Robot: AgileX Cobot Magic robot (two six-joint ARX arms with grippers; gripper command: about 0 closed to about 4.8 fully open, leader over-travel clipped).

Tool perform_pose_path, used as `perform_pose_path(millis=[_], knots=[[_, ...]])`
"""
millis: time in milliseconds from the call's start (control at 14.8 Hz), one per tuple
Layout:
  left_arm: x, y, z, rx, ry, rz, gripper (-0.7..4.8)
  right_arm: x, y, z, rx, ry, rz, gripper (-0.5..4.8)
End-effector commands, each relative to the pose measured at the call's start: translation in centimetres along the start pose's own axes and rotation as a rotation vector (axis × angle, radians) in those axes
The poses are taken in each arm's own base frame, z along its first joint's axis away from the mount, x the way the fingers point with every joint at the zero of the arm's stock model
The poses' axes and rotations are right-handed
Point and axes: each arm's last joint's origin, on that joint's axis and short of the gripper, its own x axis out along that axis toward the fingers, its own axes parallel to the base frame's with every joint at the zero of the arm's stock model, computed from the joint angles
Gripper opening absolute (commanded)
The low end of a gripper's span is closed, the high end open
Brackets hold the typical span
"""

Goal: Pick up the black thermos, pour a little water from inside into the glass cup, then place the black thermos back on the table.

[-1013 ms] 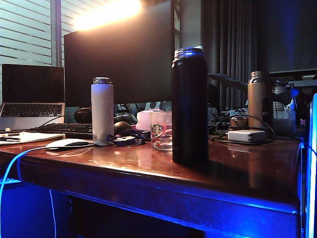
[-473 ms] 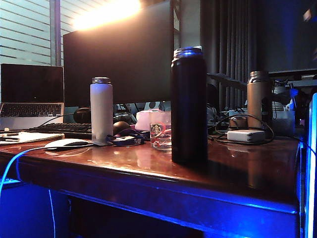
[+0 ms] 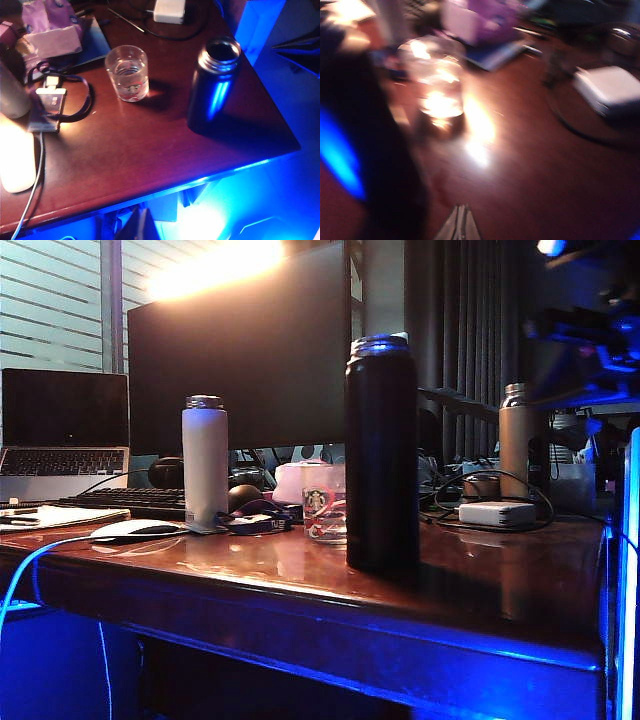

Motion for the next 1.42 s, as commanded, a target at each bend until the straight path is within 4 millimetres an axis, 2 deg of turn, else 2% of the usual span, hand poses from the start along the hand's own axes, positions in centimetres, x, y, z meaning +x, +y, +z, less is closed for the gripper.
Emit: perform_pose_path(millis=[68,135,203,270,473,608,878,1148,1283,1418], knots=[[-0.1,0.0,0.3,0.025,-0.015,0.030,-0.03,0.0,0.5,1.1,0.003,-0.092,0.048,0.02],[-0.1,0.1,0.3,0.026,-0.017,0.031,-0.03,0.0,0.5,1.2,0.014,-0.102,0.048,0.96],[0.0,0.1,0.3,0.025,-0.016,0.031,-0.03,0.0,0.5,1.2,0.014,-0.103,0.050,3.48],[-0.1,0.1,0.3,0.026,-0.017,0.030,-0.03,0.1,0.6,1.1,0.015,-0.100,0.058,4.79],[-0.1,0.1,0.3,0.026,-0.017,0.031,-0.03,0.1,1.2,1.2,0.007,-0.105,0.088,4.79],[0.0,0.1,0.3,0.025,-0.016,0.030,-0.03,0.1,1.9,1.2,0.004,-0.116,0.003,4.79],[0.0,0.1,0.3,0.025,-0.016,0.031,-0.03,0.7,5.2,1.3,-0.001,-0.185,-0.113,4.79],[0.0,0.1,0.3,0.025,-0.017,0.030,-0.03,2.9,9.2,-0.6,-0.003,-0.217,-0.109,4.79],[0.0,0.1,0.3,0.025,-0.016,0.031,-0.03,4.1,10.1,-2.1,-0.017,-0.190,-0.105,4.79],[0.0,0.1,0.3,0.025,-0.016,0.030,-0.03,5.0,10.3,-2.6,0.036,-0.229,-0.100,4.79]])
